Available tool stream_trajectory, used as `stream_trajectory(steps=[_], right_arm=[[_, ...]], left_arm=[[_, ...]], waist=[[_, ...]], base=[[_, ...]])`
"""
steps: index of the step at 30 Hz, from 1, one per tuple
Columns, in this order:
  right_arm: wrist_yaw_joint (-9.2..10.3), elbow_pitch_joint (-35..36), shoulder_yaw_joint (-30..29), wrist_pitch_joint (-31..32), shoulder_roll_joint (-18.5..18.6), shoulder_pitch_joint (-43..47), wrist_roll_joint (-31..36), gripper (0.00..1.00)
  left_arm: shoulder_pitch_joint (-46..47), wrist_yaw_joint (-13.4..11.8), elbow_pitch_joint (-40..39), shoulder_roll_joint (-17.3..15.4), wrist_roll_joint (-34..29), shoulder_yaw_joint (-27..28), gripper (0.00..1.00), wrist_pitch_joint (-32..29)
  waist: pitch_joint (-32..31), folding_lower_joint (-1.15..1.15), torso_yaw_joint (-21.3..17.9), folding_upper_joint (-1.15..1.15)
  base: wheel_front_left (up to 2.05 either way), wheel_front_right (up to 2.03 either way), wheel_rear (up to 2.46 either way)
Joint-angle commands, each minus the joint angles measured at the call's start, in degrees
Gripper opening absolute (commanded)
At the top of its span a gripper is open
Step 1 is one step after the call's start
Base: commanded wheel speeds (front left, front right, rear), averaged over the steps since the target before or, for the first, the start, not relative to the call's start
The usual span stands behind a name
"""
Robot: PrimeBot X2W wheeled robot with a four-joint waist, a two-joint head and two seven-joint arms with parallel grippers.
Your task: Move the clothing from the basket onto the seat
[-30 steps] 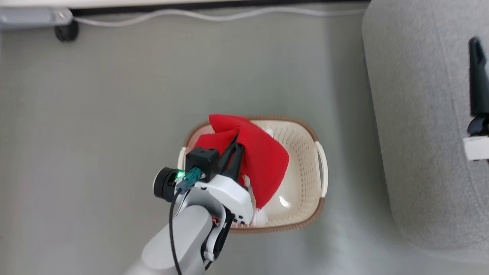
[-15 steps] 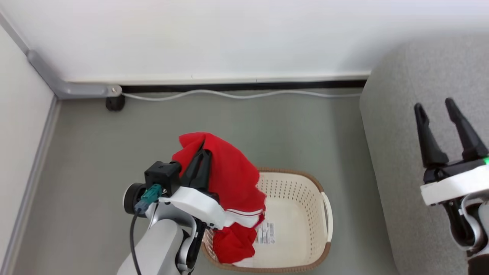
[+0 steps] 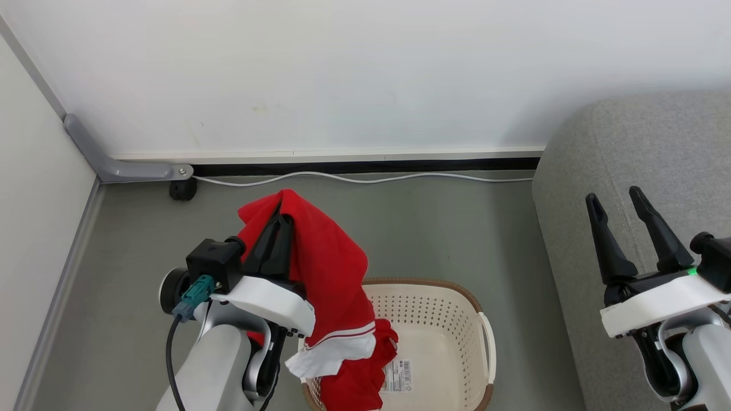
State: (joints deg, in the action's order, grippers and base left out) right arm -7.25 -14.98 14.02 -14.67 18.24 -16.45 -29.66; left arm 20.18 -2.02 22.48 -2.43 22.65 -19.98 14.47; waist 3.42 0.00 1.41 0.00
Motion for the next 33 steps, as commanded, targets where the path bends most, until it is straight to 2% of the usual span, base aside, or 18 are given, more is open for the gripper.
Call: stream_trajectory(steps=[1, 10, 14, 17, 25, 33], right_arm=[[-0.24, 1.0, 0.9, -0.3, 0.5, 0.3, 0.4, 1.00], [-0.24, 1.2, 0.9, -0.3, 0.4, 0.3, 0.3, 1.00], [-0.24, 2.2, 3.2, -0.3, 0.8, -0.3, 0.0, 1.00], [-0.24, 4.0, 7.6, -0.3, 1.5, -1.3, -1.0, 1.00], [-0.24, 5.7, 23.7, -0.3, 4.1, -7.4, -4.3, 1.00], [-0.24, 2.3, 32.4, -0.3, 4.4, -12.4, -5.4, 1.00]], left_arm=[[1.7, 0.5, -1.9, -0.4, -1.0, 2.3, 0.00, 0.5], [3.3, 0.9, -2.7, -0.4, -1.5, 2.1, 0.00, 0.5], [4.8, 0.7, -3.5, -0.4, -1.3, 0.6, 0.00, 0.5], [6.0, 0.3, -4.2, -0.4, -1.0, -0.9, 0.00, 0.5], [10.0, -1.2, -6.3, -0.4, 0.7, -6.8, 0.00, 0.5], [15.4, -3.4, -9.2, -0.4, 2.9, -14.8, 0.00, 0.5]], waist=[[-0.1, 0.00, 0.0, 0.00], [0.6, 0.00, -0.1, 0.00], [1.0, 0.00, 0.0, 0.00], [1.5, 0.00, 0.2, 0.00], [3.0, 0.00, 1.3, 0.00], [4.3, 0.00, 3.9, 0.00]], base=[[0.00, 0.00, 0.00], [0.00, 0.00, 0.00], [0.00, 0.00, 0.00], [0.00, 0.00, 0.00], [0.00, 0.00, 0.00], [0.00, 0.00, 0.00]])
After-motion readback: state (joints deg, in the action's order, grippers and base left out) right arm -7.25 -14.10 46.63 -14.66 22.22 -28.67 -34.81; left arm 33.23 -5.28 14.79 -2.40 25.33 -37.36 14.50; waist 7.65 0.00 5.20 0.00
